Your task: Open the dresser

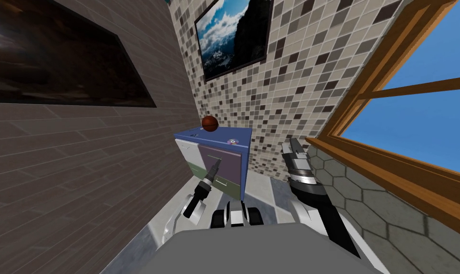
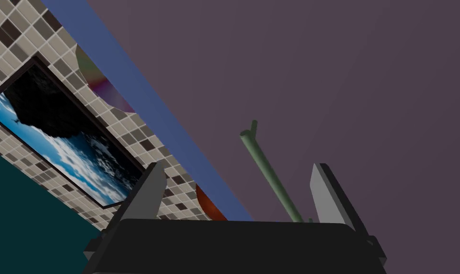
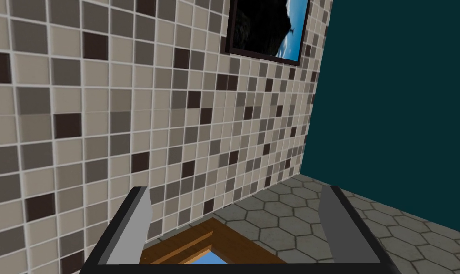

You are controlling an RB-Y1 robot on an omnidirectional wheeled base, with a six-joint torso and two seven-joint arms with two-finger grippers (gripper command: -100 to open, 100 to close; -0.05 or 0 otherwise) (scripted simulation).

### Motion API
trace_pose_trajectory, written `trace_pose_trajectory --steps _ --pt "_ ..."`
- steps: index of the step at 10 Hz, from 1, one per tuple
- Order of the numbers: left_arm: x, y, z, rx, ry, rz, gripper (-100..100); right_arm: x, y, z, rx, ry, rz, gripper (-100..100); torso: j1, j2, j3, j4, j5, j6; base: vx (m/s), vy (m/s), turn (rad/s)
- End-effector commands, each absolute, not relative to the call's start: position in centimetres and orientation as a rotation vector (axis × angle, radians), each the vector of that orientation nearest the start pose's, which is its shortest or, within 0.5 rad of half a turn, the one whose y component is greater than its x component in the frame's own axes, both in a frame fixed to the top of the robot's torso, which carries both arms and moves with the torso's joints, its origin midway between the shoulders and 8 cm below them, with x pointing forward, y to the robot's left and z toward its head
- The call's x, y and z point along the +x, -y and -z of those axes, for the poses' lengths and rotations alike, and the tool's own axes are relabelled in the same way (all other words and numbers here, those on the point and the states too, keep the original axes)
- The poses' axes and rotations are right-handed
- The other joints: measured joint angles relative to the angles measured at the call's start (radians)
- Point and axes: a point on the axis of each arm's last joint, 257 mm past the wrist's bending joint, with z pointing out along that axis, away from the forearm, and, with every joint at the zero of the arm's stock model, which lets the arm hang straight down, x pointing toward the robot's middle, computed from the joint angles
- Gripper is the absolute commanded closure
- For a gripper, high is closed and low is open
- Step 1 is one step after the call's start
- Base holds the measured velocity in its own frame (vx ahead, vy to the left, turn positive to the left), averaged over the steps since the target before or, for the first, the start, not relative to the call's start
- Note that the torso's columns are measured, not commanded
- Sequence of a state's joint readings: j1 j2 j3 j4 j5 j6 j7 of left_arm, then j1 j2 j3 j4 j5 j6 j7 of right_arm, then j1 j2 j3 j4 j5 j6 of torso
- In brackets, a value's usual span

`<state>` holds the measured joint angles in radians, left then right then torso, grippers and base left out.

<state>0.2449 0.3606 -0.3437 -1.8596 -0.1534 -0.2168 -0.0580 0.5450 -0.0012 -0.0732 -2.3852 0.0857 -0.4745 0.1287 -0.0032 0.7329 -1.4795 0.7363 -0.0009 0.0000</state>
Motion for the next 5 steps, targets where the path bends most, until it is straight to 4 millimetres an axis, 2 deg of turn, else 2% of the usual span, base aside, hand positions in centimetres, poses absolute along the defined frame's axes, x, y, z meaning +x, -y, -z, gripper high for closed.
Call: trace_pose_trajectory --steps 1,2,3,5 --pt "43.71 -12.90 18.53 -0.520 -1.470 1.225 -100 32.15 29.13 -5.23 0.512 -0.663 -1.044 0 0.005 0.009 0.006 0.003 0.001 0.000 0.096 -0.032 -0.009" --pt "43.67 -12.84 18.83 -0.518 -1.468 1.227 -100 32.15 29.13 -5.23 0.512 -0.663 -1.044 0 0.006 0.009 0.006 0.003 0.002 0.000 0.061 -0.019 -0.001" --pt "43.68 -12.84 18.81 -0.519 -1.469 1.226 100 32.15 29.13 -5.23 0.512 -0.663 -1.044 0 0.006 0.009 0.006 0.003 0.002 0.000 0.011 -0.004 0.001" --pt "43.02 -12.67 18.54 -0.511 -1.474 1.232 100 32.15 29.13 -5.24 0.512 -0.663 -1.044 0 0.006 0.013 0.008 0.004 0.002 0.000 -0.133 0.059 0.056"
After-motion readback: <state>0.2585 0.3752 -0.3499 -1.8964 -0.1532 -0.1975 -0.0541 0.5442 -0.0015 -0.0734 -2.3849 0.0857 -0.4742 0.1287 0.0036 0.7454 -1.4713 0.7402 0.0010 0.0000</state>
